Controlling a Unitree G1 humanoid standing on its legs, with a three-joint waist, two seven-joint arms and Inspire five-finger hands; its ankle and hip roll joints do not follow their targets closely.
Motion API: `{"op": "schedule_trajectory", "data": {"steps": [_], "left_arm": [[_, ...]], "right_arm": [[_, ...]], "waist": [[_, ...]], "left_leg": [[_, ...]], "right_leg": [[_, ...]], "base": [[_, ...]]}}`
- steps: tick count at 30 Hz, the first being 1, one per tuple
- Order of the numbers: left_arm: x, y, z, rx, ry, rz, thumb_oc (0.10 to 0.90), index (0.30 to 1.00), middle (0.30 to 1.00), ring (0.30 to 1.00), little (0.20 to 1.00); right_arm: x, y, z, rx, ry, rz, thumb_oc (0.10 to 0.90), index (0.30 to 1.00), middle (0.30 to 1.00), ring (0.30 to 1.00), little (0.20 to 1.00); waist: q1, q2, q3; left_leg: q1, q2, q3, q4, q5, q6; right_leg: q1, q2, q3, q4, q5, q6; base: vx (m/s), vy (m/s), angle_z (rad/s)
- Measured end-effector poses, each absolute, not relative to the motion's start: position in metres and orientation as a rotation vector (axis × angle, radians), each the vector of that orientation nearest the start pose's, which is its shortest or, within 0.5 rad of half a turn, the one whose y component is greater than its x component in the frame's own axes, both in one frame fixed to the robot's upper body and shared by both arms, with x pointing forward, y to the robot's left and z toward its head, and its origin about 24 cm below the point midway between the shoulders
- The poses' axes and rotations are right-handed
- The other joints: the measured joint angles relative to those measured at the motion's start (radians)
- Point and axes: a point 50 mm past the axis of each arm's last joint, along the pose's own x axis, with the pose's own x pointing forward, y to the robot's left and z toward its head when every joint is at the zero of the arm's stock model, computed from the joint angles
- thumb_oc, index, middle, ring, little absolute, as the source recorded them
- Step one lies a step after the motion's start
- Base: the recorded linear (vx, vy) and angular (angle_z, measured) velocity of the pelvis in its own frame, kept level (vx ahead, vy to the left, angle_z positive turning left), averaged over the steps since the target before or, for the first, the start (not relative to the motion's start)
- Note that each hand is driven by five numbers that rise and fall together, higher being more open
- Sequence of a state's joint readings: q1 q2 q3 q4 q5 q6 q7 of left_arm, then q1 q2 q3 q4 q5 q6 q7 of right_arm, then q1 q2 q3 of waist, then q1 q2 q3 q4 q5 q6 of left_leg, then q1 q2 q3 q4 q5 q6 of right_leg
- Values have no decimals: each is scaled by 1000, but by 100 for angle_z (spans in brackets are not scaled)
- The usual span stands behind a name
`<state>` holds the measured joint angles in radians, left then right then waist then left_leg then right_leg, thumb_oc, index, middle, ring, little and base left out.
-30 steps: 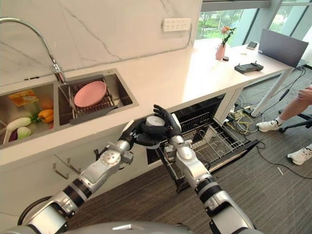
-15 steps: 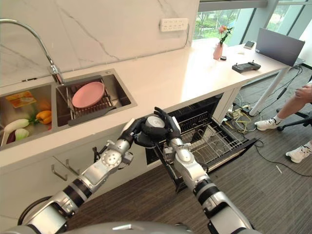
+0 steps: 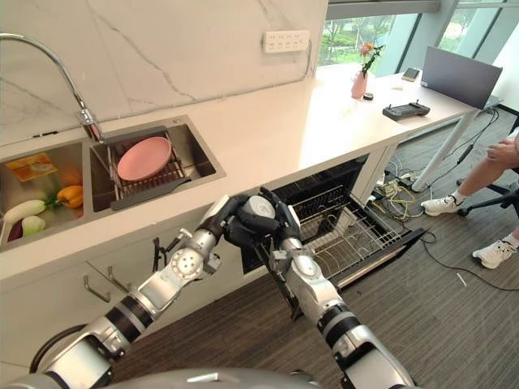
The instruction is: Place the dishes in the dishwasher.
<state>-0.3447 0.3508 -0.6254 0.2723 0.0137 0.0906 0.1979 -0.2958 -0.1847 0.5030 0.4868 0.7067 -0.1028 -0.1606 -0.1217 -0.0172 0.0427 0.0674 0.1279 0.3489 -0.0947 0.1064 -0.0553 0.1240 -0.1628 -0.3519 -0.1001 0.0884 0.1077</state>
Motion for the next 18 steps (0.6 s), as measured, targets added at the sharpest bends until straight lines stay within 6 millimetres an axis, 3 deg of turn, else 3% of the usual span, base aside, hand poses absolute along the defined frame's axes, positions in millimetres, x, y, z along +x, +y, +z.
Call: {"op": "schedule_trajectory", "data": {"steps": [6,7,8,9,18], "left_arm": [[287,94,26,572,58,-372,400,300,300,300,300],[287,94,26,572,58,-373,400,300,300,300,300],[287,93,26,572,57,-373,400,300,300,300,300],[287,93,26,572,57,-374,400,300,300,300,300],[289,89,30,564,49,-398,400,300,300,300,300]], "right_arm": [[280,-90,-9,359,328,188,800,900,900,900,900],[280,-90,-9,378,335,185,695,742,742,742,742],[280,-89,-10,378,338,186,645,667,667,667,667],[279,-89,-10,379,340,186,400,300,300,300,300],[281,-98,-10,355,321,166,400,300,300,300,300]], "waist": [[2,0,0],[2,0,0],[2,0,0],[3,0,0],[5,5,-3]], "left_leg": [[0,0,0,0,0,0],[0,0,0,0,0,0],[-1,0,0,0,0,0],[-1,0,0,0,0,0],[-2,0,-1,0,0,0]], "right_leg": [[0,0,0,0,0,0],[0,0,0,0,0,0],[0,0,0,0,0,0],[1,0,0,0,0,0],[0,0,-1,0,0,0]], "base": [[0,0,0],[0,0,0],[0,0,0],[0,0,0],[0,0,0]]}}
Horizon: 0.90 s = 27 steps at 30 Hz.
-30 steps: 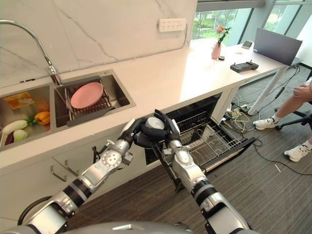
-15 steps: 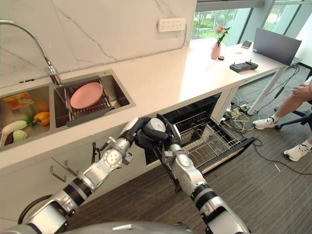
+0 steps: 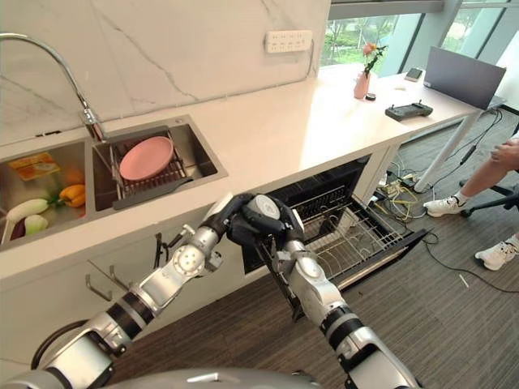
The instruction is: Place the dishes in the dishwasher.
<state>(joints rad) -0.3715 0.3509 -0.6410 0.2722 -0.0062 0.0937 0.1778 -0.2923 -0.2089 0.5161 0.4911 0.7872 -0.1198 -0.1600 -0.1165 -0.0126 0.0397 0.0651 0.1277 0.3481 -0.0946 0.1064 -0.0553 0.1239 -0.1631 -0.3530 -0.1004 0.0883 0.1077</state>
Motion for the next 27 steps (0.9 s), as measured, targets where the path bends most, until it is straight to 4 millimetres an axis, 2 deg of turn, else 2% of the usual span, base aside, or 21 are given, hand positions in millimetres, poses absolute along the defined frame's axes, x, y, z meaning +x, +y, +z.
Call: {"op": "schedule_trajectory", "data": {"steps": [6,7,8,9,13,17,18,19,22,27], "left_arm": [[289,88,30,556,51,-394,400,300,300,300,300],[289,88,30,553,51,-393,478,418,418,418,418],[290,88,31,549,51,-394,673,709,709,709,709],[290,87,31,549,48,-394,800,900,900,900,900],[296,84,42,565,10,-408,800,900,900,900,900],[304,81,71,623,-113,-436,800,900,900,900,900],[308,77,90,666,-197,-450,800,900,900,900,900],[308,77,91,666,-199,-451,800,900,900,900,900],[310,67,123,661,-324,-481,800,900,900,900,900],[310,62,140,642,-386,-510,800,900,900,900,900]], "right_arm": [[281,-98,-9,352,315,160,400,300,300,300,300],[281,-98,-9,349,313,158,400,300,300,300,300],[281,-98,-9,346,309,156,400,300,300,300,300],[281,-99,-8,345,305,153,400,300,300,300,300],[285,-101,0,341,261,122,400,300,300,300,300],[293,-113,22,288,126,81,400,300,300,300,300],[297,-121,39,204,25,66,400,300,300,300,300],[297,-122,39,203,23,64,400,300,300,300,300],[300,-135,69,99,-166,0,400,300,300,300,300],[300,-144,84,24,-275,-57,400,300,300,300,300]], "waist": [[-3,6,-4],[-4,6,-4],[-5,6,-4],[-5,6,-4],[-6,7,-4],[-13,8,-3],[-13,8,-3],[-13,8,-3],[-19,8,-3],[-34,8,-3]], "left_leg": [[0,0,0,0,0,0],[0,0,0,0,0,0],[0,0,0,0,0,0],[0,0,0,0,0,0],[-1,-1,0,0,0,0],[-2,-4,0,0,0,0],[-2,-6,-2,0,0,0],[-2,-6,-2,0,0,0],[-2,-6,-5,-1,-1,1],[0,-6,-8,-5,-1,1]], "right_leg": [[-1,0,0,-1,0,0],[0,0,0,-1,0,0],[0,0,0,-1,0,0],[0,0,0,-1,0,0],[-1,-1,0,-1,0,0],[-1,-4,-1,0,0,1],[1,-5,-2,0,0,1],[1,-5,-2,0,0,1],[2,-5,-4,0,0,1],[7,-4,-6,0,0,1]], "base": [[0,0,0],[0,0,0],[0,0,0],[0,0,0],[0,0,0],[0,0,0],[0,0,0],[4,4,3],[0,0,0],[0,0,0]]}}
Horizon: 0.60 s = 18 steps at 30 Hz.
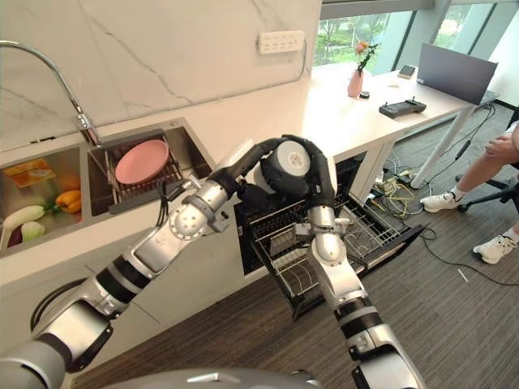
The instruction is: Place the dishes in the dishwasher.
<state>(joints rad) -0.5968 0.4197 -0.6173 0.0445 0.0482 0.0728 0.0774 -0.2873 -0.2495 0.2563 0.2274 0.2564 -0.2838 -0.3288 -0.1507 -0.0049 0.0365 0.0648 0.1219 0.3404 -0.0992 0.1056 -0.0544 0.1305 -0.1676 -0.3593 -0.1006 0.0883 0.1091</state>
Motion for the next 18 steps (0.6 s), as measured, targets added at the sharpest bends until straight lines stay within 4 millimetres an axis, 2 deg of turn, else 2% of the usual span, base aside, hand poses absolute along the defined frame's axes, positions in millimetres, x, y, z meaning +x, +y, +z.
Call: {"op": "schedule_trajectory", "data": {"steps": [7,14,18], "left_arm": [[307,54,143,448,-359,-556,800,900,900,900,900],[307,54,142,399,-335,-585,800,900,900,900,900],[300,62,137,351,-322,-595,800,900,900,900,900]], "right_arm": [[296,-154,95,-117,-371,-130,400,300,300,300,300],[292,-158,93,-164,-391,-161,400,300,300,300,300],[285,-160,92,-210,-416,-155,400,300,300,300,300]], "waist": [[6,-1,2],[11,-10,19],[29,-12,44]], "left_leg": [[-3,-2,-23,0,-1,-1],[-11,-5,-41,3,0,0],[-10,-7,-51,3,-1,-1]], "right_leg": [[12,0,-23,-3,-7,4],[16,-1,-43,1,-12,6],[22,-1,-52,1,-17,7]], "base": [[-18,-5,10],[-14,-4,7],[3,-4,8]]}}
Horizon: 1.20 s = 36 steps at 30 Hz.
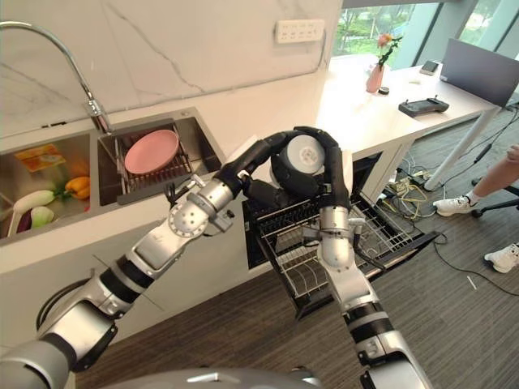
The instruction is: Place the dishes in the dishwasher.
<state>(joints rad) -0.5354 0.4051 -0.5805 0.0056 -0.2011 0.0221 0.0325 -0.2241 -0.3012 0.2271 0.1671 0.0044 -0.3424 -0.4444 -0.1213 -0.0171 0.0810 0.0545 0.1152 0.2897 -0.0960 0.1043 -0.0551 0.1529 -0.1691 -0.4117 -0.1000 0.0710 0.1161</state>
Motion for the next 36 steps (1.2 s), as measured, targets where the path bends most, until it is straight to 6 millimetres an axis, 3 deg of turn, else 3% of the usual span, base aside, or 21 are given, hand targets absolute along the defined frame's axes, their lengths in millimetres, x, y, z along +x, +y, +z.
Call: {"op": "schedule_trajectory", "data": {"steps": [2,5,6,8,10,12,14,15,17,18,21,29,33,36], "left_arm": [[297,63,133,321,-307,-599,800,900,900,900,900],[289,59,113,103,-200,-595,800,900,900,900,900],[292,62,101,-6,-83,-588,800,900,900,900,900],[292,68,98,-69,-16,-599,800,900,900,900,900],[285,72,116,41,-111,-648,800,900,900,900,900],[272,75,155,187,-409,-653,800,900,900,900,900],[262,82,183,306,-663,-580,800,900,900,900,900],[260,87,195,320,-755,-540,800,900,900,900,900],[258,87,198,265,-781,-529,800,900,900,900,900],[259,83,188,61,-701,-544,800,900,900,900,900],[263,70,159,-117,-447,-646,800,900,900,900,900],[259,70,126,-202,-225,-749,800,900,900,900,900],[246,79,91,-324,-26,-764,800,900,900,900,900],[229,93,51,-434,189,-721,800,900,900,900,900]], "right_arm": [[282,-161,90,-216,-416,-152,400,300,300,300,300],[280,-160,87,-233,-408,-139,400,300,300,300,300],[281,-161,80,-235,-352,-146,400,300,300,300,300],[282,-158,77,-197,-327,-174,400,300,300,300,300],[284,-178,76,-193,-308,-299,400,300,300,300,300],[280,-234,67,-118,-221,-627,400,300,300,300,300],[271,-264,59,-56,-173,-811,400,300,300,300,300],[268,-274,56,-32,-155,-870,400,300,300,300,300],[265,-280,54,-16,-140,-900,400,300,300,300,300],[266,-278,53,-16,-130,-891,400,300,300,300,300],[270,-270,50,-28,-112,-826,400,300,300,300,300],[277,-252,43,-16,-58,-656,400,300,300,300,300],[279,-245,38,-29,-24,-580,400,300,300,300,300],[275,-246,31,-39,11,-554,400,300,300,300,300]], "waist": [[8,-3,8],[16,-6,10],[20,-11,12],[20,-5,18],[26,-6,24],[68,-6,25],[72,-6,25],[70,-5,24],[63,-5,24],[55,0,21],[54,11,16],[62,31,5],[60,33,4],[62,36,3]], "left_leg": [[0,0,-5,1,0,0],[-2,-4,-14,1,-1,1],[-5,-5,-26,1,0,2],[-7,-7,-27,0,0,2],[-9,-9,-30,1,-1,3],[-9,-15,-37,2,-1,3],[-8,-19,-44,2,-2,4],[-6,-20,-46,1,-3,5],[-6,-20,-45,1,-3,5],[-2,-19,-40,1,-3,5],[0,-14,-35,1,-3,5],[0,-15,-34,1,-3,5],[0,-15,-34,0,-3,5],[0,-15,-35,-3,-4,5]], "right_leg": [[4,1,-5,0,-2,0],[8,0,-14,0,-6,4],[12,-1,-23,0,-8,2],[12,-3,-25,0,-8,2],[12,-4,-29,1,-8,2],[18,-8,-37,1,-10,5],[24,-7,-46,1,-13,8],[26,-7,-46,1,-14,10],[26,-7,-46,1,-14,10],[26,-8,-41,1,-13,10],[24,-6,-33,1,-12,8],[24,-7,-33,1,-12,7],[24,-6,-34,1,-12,7],[25,-8,-35,1,-12,8]], "base": [[-25,9,8],[-29,13,12],[-4,18,15],[28,20,8],[24,4,6],[11,-3,12],[0,0,11],[6,1,5],[-2,2,-3],[-7,-2,-9],[3,-2,-6],[0,0,0],[0,0,0],[0,0,0]]}}
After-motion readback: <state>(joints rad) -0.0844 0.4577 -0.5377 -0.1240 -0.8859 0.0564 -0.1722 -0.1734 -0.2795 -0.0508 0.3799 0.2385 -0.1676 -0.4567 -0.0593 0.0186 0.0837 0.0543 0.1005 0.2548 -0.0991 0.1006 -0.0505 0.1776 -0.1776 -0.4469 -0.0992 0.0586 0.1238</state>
